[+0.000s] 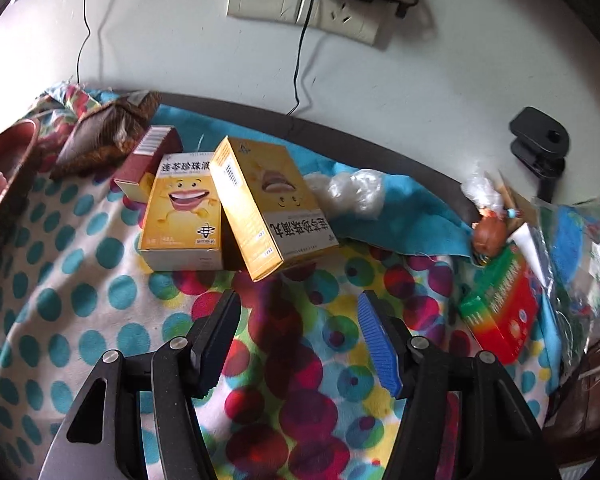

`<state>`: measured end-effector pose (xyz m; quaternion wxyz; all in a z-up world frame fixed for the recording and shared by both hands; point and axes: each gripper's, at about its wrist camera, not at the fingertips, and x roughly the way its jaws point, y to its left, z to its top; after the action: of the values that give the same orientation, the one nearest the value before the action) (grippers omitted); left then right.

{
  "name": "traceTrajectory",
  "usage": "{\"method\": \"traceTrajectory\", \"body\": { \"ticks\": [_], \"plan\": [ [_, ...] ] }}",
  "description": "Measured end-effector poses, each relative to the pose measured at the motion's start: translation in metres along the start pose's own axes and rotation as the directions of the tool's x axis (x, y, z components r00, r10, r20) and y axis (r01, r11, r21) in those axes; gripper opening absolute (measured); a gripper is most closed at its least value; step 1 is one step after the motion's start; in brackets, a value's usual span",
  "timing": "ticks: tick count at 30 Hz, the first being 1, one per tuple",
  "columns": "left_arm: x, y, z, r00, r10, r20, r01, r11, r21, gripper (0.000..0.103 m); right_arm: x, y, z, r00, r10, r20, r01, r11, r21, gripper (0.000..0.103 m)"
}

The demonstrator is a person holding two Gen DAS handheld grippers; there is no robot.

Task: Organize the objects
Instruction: 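Move the right gripper toward the yellow medicine boxes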

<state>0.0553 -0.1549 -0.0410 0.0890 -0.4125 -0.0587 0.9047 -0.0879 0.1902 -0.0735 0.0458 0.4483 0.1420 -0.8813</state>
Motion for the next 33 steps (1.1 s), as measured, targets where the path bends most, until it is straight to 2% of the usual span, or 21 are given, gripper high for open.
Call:
{"method": "traceTrajectory", "body": {
  "ticks": [11,13,15,17,24,28,33],
  "plan": [
    [0.016,-0.036,0.003,0.997,-0.023,-0.069,0.028,0.998,0.061,0.051,0.036,0.003,0.023,0.999,0.036,0.022,-0.035,0.999,-0.031,0.06],
    [0.023,-0.045,0.007,0.996,-0.029,-0.084,0.034,0.998,0.061,0.051,0.041,0.002,0.026,0.999,0.044,0.032,-0.043,0.999,-0.031,0.055],
    [0.029,-0.056,0.011,0.994,-0.03,-0.101,0.037,0.997,0.071,0.051,0.045,0.003,0.027,0.998,0.056,0.036,-0.055,0.998,-0.032,0.032],
    [0.036,-0.068,0.015,0.994,-0.028,-0.109,0.037,0.996,0.086,0.051,0.045,0.0,0.025,0.995,0.083,0.047,-0.083,0.997,-0.004,0.031],
    [0.071,-0.112,0.042,0.992,-0.007,-0.127,0.024,0.991,0.13,0.051,0.021,-0.02,-0.003,0.981,0.157,0.112,-0.17,0.978,0.12,0.03],
    [0.099,-0.137,0.062,0.989,0.016,-0.147,0.007,0.988,0.153,0.051,0.01,-0.034,-0.024,0.979,0.153,0.133,-0.175,0.97,0.169,0.03],
    [0.131,-0.155,0.082,0.983,-0.004,-0.181,0.026,0.992,0.124,0.051,0.009,-0.052,-0.043,0.976,0.18,0.12,-0.203,0.953,0.223,0.03]
  ]
}}
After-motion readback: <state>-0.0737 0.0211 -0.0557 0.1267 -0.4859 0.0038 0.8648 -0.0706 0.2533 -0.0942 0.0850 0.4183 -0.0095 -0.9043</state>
